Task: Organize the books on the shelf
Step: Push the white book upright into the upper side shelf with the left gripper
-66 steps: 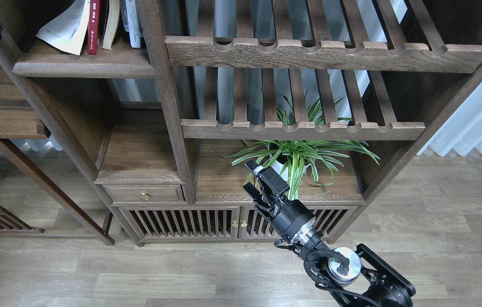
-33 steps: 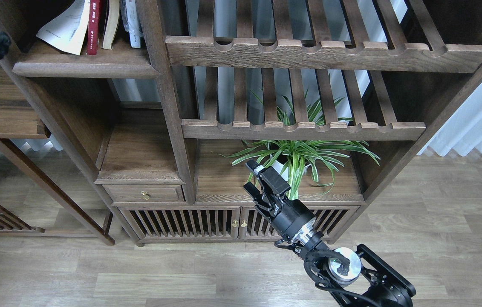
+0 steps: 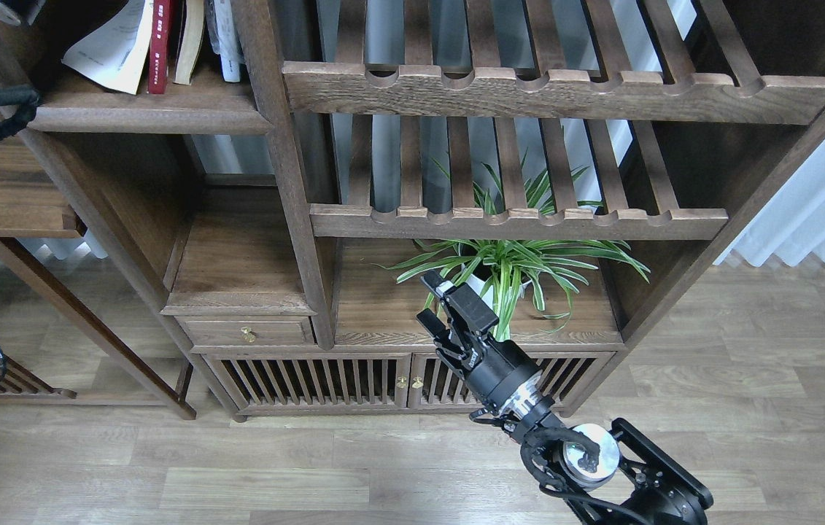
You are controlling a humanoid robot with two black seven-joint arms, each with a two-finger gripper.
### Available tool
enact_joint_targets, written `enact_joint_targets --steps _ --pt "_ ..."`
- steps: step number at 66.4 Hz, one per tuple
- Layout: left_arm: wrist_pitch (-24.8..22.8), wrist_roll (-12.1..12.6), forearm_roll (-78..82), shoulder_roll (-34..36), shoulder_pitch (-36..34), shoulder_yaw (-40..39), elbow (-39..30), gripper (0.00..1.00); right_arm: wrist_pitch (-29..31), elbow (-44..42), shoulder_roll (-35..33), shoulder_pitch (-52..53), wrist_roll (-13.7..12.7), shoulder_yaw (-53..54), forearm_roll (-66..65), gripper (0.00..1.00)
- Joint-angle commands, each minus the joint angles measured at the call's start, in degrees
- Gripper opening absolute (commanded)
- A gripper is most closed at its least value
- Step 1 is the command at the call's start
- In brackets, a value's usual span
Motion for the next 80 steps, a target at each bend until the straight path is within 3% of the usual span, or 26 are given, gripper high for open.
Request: enact_joint_targets --steps 1,19,39,48,66,80 --pt "0.01 -0.34 0.23 -0.29 0.45 0.01 -0.08 0.02 0.15 0.18 0.00 -0.18 0.00 0.00 0.00 0.99" --pt "0.01 -0.70 1.72 -0.03 2.56 -1.13 -0.17 0.02 0.23 0.62 0.00 -0.70 0.00 0.09 0.00 0.99" --pt "0.01 -3.07 1.99 -0.47 6.08 -4.30 -0.88 0.02 1.02 0.62 0.00 -0.79 0.09 0.09 0.00 0.99" --pt "0.01 -5.26 1.99 -4.15 7.13 -6.05 -0.26 0.02 1.02 0.62 0.00 -0.79 0.00 0.00 0.00 0.99" --pt "0.01 -5.09 1.72 -5.39 7.05 -6.58 2.29 0.02 1.64 0.62 0.00 -0.79 0.00 0.00 0.00 0.99" --pt "0.01 -4.48 1.64 -5.21 2.22 -5.18 6.59 0.02 1.73 0.62 0.00 -0.79 0.00 0.00 0.09 0.99"
